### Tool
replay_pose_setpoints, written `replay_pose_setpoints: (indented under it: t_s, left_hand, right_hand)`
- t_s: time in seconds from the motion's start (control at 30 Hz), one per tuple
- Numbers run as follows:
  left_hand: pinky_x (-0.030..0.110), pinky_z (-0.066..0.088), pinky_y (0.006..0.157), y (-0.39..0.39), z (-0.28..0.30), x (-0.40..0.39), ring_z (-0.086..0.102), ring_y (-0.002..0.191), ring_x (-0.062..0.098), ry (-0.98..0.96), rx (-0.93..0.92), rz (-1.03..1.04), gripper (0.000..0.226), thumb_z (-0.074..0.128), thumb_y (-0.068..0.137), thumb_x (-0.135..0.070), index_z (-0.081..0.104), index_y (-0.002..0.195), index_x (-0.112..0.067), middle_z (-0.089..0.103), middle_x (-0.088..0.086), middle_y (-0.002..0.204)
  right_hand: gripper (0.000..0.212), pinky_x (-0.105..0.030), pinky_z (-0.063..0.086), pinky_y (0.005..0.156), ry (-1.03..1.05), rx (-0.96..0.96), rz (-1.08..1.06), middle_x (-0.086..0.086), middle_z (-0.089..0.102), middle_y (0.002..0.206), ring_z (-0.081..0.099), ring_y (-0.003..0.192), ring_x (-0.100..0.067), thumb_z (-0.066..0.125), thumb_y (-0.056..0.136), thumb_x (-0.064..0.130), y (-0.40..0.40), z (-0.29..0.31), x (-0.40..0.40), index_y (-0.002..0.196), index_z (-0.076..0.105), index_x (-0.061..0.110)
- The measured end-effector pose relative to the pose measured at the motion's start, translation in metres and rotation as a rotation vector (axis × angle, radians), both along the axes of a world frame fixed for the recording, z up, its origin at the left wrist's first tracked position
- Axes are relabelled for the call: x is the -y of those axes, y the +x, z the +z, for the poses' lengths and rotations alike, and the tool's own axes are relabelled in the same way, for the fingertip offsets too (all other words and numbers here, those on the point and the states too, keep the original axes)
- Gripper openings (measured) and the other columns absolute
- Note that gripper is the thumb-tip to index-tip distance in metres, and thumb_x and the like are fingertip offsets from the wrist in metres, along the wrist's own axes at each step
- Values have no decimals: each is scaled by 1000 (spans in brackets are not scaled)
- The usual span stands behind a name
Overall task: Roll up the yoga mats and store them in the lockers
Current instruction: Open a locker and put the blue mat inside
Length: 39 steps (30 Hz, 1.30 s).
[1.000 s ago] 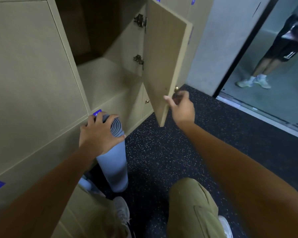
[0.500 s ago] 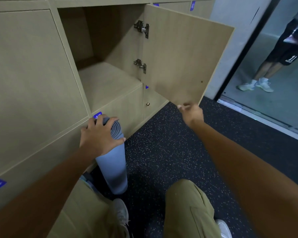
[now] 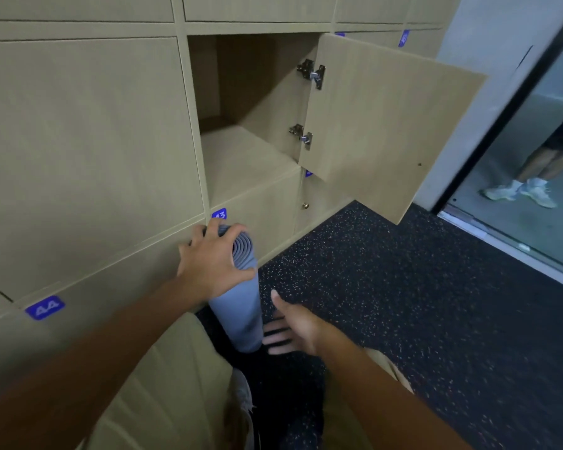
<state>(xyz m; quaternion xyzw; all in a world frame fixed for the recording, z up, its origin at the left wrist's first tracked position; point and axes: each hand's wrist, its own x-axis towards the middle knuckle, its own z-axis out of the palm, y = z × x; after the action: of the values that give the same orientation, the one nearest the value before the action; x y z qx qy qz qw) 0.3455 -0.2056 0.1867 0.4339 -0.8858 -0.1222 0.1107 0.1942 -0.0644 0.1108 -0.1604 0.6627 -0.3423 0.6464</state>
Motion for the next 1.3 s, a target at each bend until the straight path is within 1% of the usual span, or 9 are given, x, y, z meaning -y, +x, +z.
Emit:
replay_pose_setpoints:
  t_s: [0.2, 0.33, 0.47, 0.6, 0.8, 0.9, 0.97, 1.1, 1.3]
  left_hand:
    - [49, 44, 96, 28, 28, -49, 40, 126, 24, -94, -224, -78, 73, 72, 63, -65, 45, 129, -50, 34, -13, 140]
    - [47, 45, 98, 50, 34, -91, 38, 128, 20, -119, -302, -185, 74, 69, 63, -65, 48, 131, -46, 33, -13, 140]
    - [33, 42, 105, 70, 34, -108, 46, 125, 8, 144, -401, -291, 61, 64, 74, -69, 48, 128, -46, 36, -16, 130]
    - [14, 39, 89, 66, 40, -106, 53, 103, -11, 399, -443, -218, 51, 65, 75, -75, 59, 110, -39, 52, -16, 115]
    - [30, 47, 73, 35, 44, -81, 60, 103, 16, 655, -300, 110, 69, 65, 82, -74, 52, 126, -22, 58, 1, 128]
    - [43, 55, 88, 27, 50, -81, 66, 108, 22, 971, -256, 160, 68, 59, 83, -78, 59, 126, -26, 65, -2, 127]
    - [50, 53, 100, 23, 45, -83, 70, 107, 22, 1127, -332, 148, 60, 59, 83, -76, 67, 119, -29, 73, 0, 117]
    - [47, 50, 105, 11, 27, -86, 69, 117, 22, 1369, -682, 93, 65, 61, 87, -68, 62, 135, -23, 72, 2, 126]
    - [44, 53, 103, -18, 28, -72, 68, 118, 29, 1345, -826, 107, 59, 63, 92, -55, 62, 135, -15, 71, 11, 127]
  right_hand:
    - [90, -56, 57, 89, -62, 282, -222, -27, 46, 147, 54, 126, -46, 28, 89, 85, 16, 12, 11, 148, 44, 18]
    - [87, -62, 51, 100, -141, 369, -306, -22, 66, 130, 63, 120, -43, 50, 81, 87, 14, 14, 15, 134, 63, 19]
    - [73, -61, 51, 100, -200, 363, -325, -22, 65, 134, 60, 126, -41, 63, 87, 66, 6, 6, 0, 142, 58, 17]
    - [70, -61, 45, 108, -267, 308, -265, -24, 65, 133, 58, 128, -42, 70, 87, 55, -1, 13, -19, 139, 59, 9]
    - [76, -56, 49, 107, -448, 191, -287, -18, 70, 126, 67, 118, -37, 85, 76, 47, 4, 28, -39, 137, 59, 10]
    - [80, -55, 53, 102, -546, 76, -343, -13, 74, 119, 72, 109, -34, 89, 67, 34, 4, 38, -50, 135, 53, 11]
    - [73, -52, 55, 100, -627, 69, -303, -11, 74, 120, 71, 110, -33, 85, 69, 26, 5, 46, -56, 135, 54, 14]
    - [66, -43, 61, 88, -700, 180, -279, -14, 72, 124, 71, 109, -32, 78, 73, 19, 2, 55, -59, 134, 53, 19]
    - [63, -49, 52, 105, -716, 164, -223, -10, 70, 129, 67, 120, -31, 73, 83, 33, -14, 52, -37, 141, 52, 17]
